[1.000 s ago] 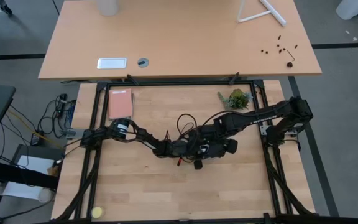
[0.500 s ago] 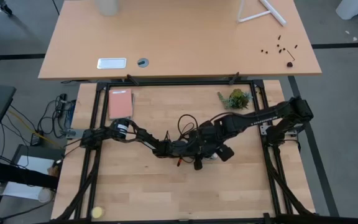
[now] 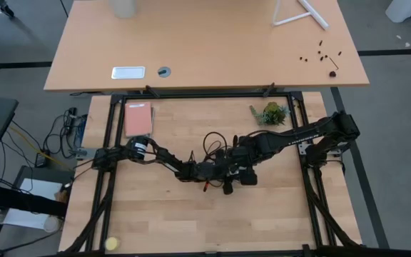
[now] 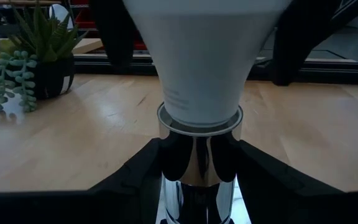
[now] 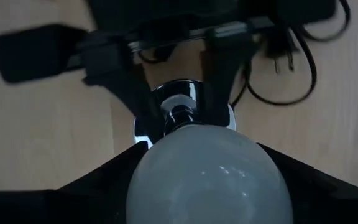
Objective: Screw lightbulb
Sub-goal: Insert the lightbulb into the lamp
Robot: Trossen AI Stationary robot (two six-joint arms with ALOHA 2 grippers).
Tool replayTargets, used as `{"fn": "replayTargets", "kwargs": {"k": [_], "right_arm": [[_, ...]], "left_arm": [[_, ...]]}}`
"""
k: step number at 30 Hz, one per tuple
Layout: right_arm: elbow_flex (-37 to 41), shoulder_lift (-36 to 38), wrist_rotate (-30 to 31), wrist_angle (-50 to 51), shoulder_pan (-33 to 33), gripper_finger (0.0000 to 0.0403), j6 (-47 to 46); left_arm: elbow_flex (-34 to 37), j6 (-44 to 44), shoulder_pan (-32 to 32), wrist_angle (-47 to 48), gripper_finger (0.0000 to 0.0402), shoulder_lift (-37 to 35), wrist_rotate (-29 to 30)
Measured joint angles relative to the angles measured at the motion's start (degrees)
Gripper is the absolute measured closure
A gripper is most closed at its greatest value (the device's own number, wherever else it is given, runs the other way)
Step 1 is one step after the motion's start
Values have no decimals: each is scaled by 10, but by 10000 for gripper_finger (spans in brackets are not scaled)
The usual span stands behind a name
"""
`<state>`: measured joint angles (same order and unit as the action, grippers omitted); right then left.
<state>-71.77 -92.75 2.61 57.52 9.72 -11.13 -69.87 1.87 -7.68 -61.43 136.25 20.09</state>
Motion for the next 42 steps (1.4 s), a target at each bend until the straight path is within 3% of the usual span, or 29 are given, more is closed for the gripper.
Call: {"fn": "replayTargets", "kwargs": {"k": [15, 31, 37, 42], "right_arm": [[0, 0, 31, 15, 0, 124, -289], [0, 0, 36, 19, 0, 124, -497], [0, 0, 36, 24, 0, 120, -506], [-1, 0, 28, 28, 0, 93, -479]], "left_arm": [[0, -1, -3, -6, 223, 0, 14], [0, 0, -6, -14, 223, 1, 13], [0, -1, -6, -15, 223, 1, 13], [0, 1, -5, -15, 223, 1, 16]]}}
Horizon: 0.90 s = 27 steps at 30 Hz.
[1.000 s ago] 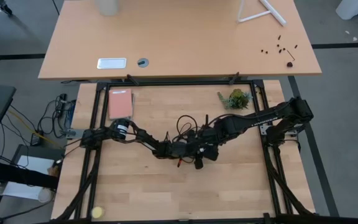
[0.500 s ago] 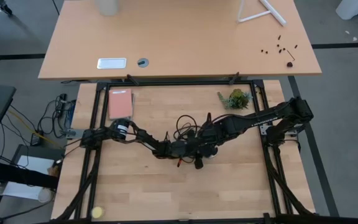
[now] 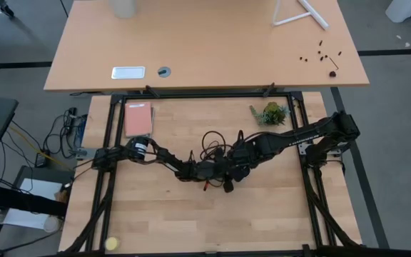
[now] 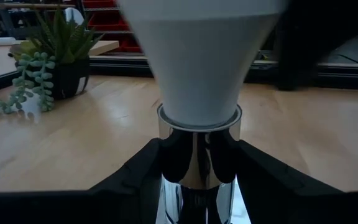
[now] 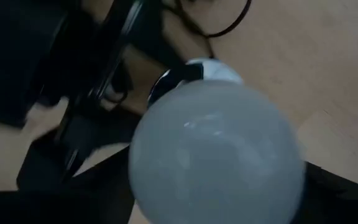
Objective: Screw lightbulb
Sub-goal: Insert the lightbulb into the lamp
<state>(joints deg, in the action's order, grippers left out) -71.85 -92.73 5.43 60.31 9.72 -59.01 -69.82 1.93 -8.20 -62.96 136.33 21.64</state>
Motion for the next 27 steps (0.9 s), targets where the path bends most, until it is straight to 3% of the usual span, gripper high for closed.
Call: {"fn": "replayTargets", "kwargs": {"k": [9, 14, 18, 27], "right_arm": [[0, 0, -13, 9, -4, 9, 54], [0, 0, -12, 18, -16, 15, 103], [0, 0, -14, 20, -24, 18, 210], [0, 0, -90, -6, -23, 17, 298]], "left_arm": [[0, 0, -1, -1, 223, 0, -3], [0, 0, -1, -1, 223, 0, -3], [0, -1, -1, -1, 223, 0, -4], [0, -3, -1, 8, 223, 0, -5]]}}
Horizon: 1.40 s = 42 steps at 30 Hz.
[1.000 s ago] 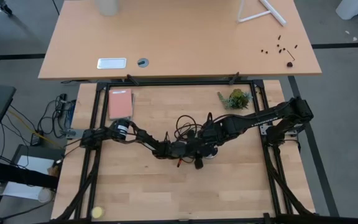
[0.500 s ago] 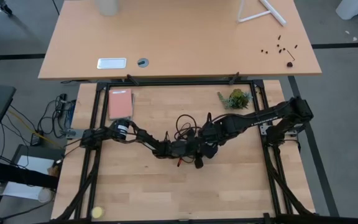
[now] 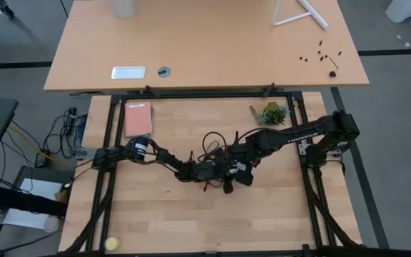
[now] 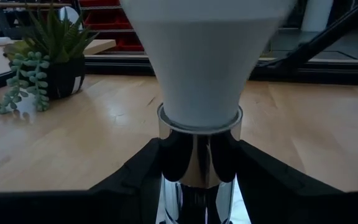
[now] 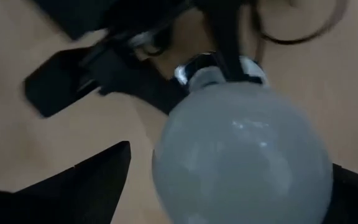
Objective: Screw lightbulb
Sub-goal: Insert the lightbulb into the lamp
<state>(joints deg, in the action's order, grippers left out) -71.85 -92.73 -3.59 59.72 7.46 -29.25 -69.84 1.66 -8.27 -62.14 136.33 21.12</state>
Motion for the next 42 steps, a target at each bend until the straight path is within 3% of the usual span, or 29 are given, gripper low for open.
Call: {"fn": "replayTargets", "kwargs": {"k": [15, 24, 30, 37, 42], "right_arm": [[0, 0, -27, 12, 37, 21, -39], [0, 0, -145, 20, 72, 24, -28], [0, 0, -44, 76, 69, 30, 83], [0, 3, 35, 133, 52, 30, 118], [36, 60, 76, 84, 56, 30, 103]], "left_arm": [[0, -1, -1, 2, 223, 0, -6], [0, 4, 2, 4, 223, -1, 9], [0, 3, 0, 4, 223, -1, 4], [0, 2, 0, 4, 223, -1, 2], [0, 1, 0, 4, 223, -1, -1]]}}
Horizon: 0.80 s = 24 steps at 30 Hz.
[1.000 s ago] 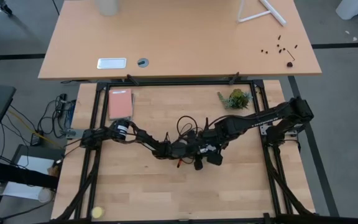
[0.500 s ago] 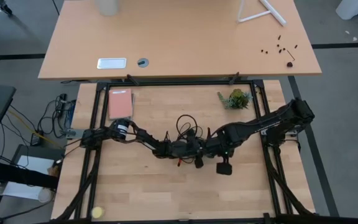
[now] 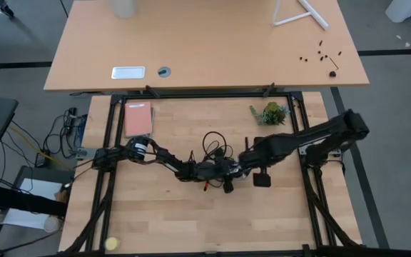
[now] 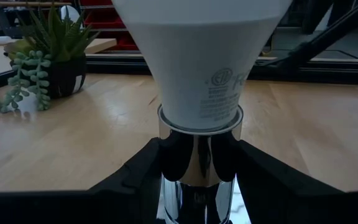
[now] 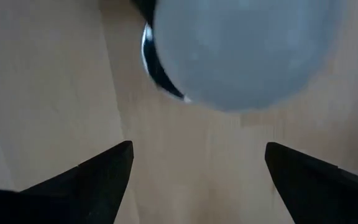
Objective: Screw lightbulb
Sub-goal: Insert the lightbulb into the lamp
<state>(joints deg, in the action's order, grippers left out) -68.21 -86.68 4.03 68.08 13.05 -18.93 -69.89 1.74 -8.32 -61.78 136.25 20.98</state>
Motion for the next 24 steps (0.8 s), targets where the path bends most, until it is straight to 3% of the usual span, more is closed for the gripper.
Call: {"fn": "replayTargets", "kwargs": {"k": [5, 8, 14, 19, 24], "right_arm": [[148, 135, 21, -152, 15, 30, -81], [247, 201, 33, -299, 29, 30, -111], [390, 235, 130, -538, 40, 30, -92], [418, 207, 170, -615, 40, 30, -49], [394, 197, 171, -616, 47, 30, -38]], "left_arm": [[0, 0, 0, 0, 223, 0, -2], [0, 0, 0, 0, 223, 0, -2], [0, 0, 0, 0, 223, 0, -2], [0, 0, 0, 2, 223, 0, -2], [0, 0, 0, 3, 223, 0, -2]]}}
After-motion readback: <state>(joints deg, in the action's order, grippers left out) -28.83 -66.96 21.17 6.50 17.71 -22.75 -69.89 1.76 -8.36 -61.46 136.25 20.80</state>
